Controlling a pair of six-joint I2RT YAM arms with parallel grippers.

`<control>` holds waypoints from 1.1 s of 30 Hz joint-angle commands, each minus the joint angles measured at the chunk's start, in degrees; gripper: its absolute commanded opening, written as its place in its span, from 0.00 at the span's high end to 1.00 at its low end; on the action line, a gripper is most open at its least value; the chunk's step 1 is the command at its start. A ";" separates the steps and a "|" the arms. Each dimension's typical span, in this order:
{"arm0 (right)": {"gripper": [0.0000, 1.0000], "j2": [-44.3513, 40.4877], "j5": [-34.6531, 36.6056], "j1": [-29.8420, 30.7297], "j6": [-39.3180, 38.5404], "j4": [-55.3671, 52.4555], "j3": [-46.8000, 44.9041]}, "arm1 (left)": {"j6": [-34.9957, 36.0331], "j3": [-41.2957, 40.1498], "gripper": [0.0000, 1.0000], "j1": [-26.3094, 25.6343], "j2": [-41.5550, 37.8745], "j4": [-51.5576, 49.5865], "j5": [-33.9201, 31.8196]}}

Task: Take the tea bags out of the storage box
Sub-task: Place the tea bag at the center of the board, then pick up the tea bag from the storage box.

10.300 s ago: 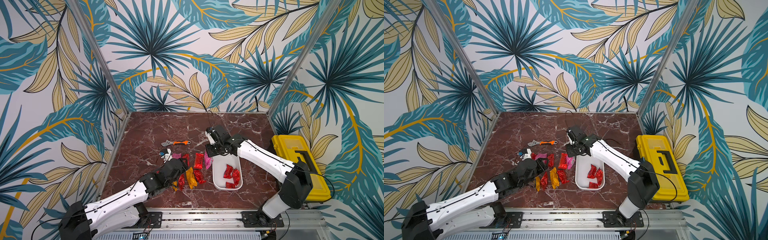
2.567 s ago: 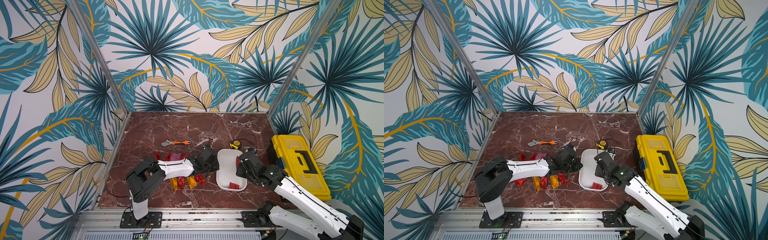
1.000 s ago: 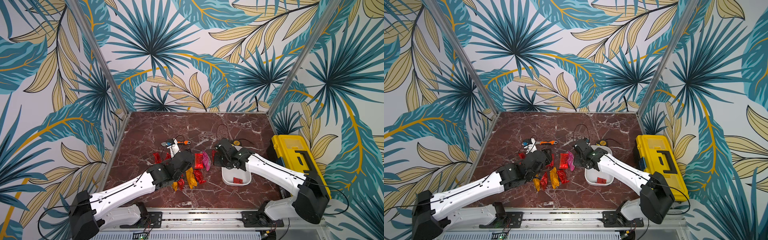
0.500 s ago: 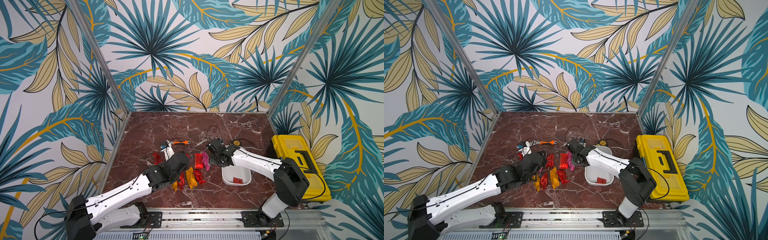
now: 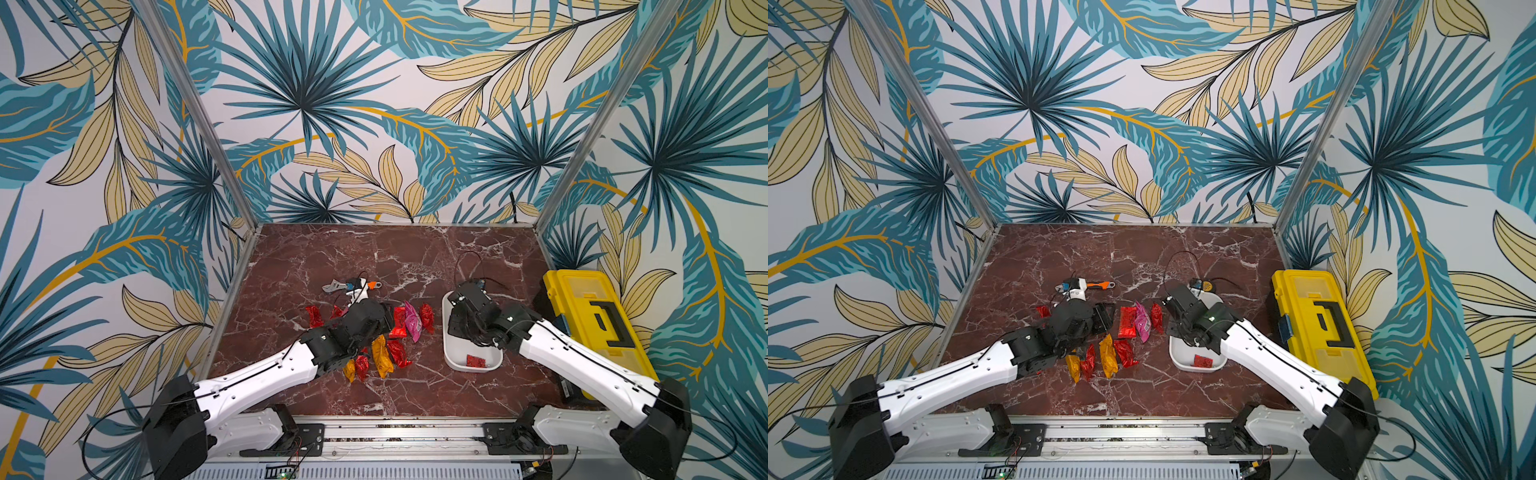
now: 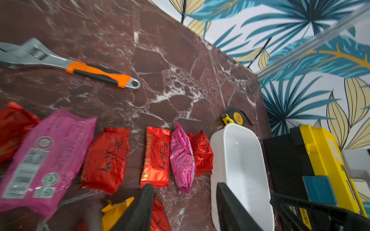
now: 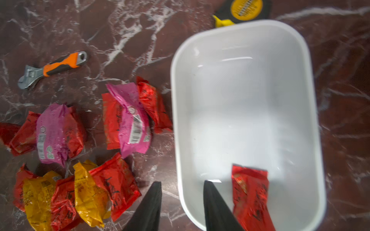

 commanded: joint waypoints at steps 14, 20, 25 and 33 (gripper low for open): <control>0.48 -20.73 -5.95 -6.13 37.42 -18.20 -12.16 | 0.89 14.63 0.42 -7.41 23.49 7.58 16.26; 0.49 -21.84 -10.43 -6.56 42.28 -16.01 -13.66 | -1.00 15.61 0.42 -7.79 27.61 9.17 18.05; 0.50 -21.21 -14.05 -6.52 44.86 -10.80 -16.60 | -1.56 16.79 0.44 -8.21 30.03 10.39 19.04; 0.53 -19.59 -14.10 -7.10 45.71 -6.77 -18.28 | -1.91 19.07 0.50 -8.79 33.35 11.09 19.95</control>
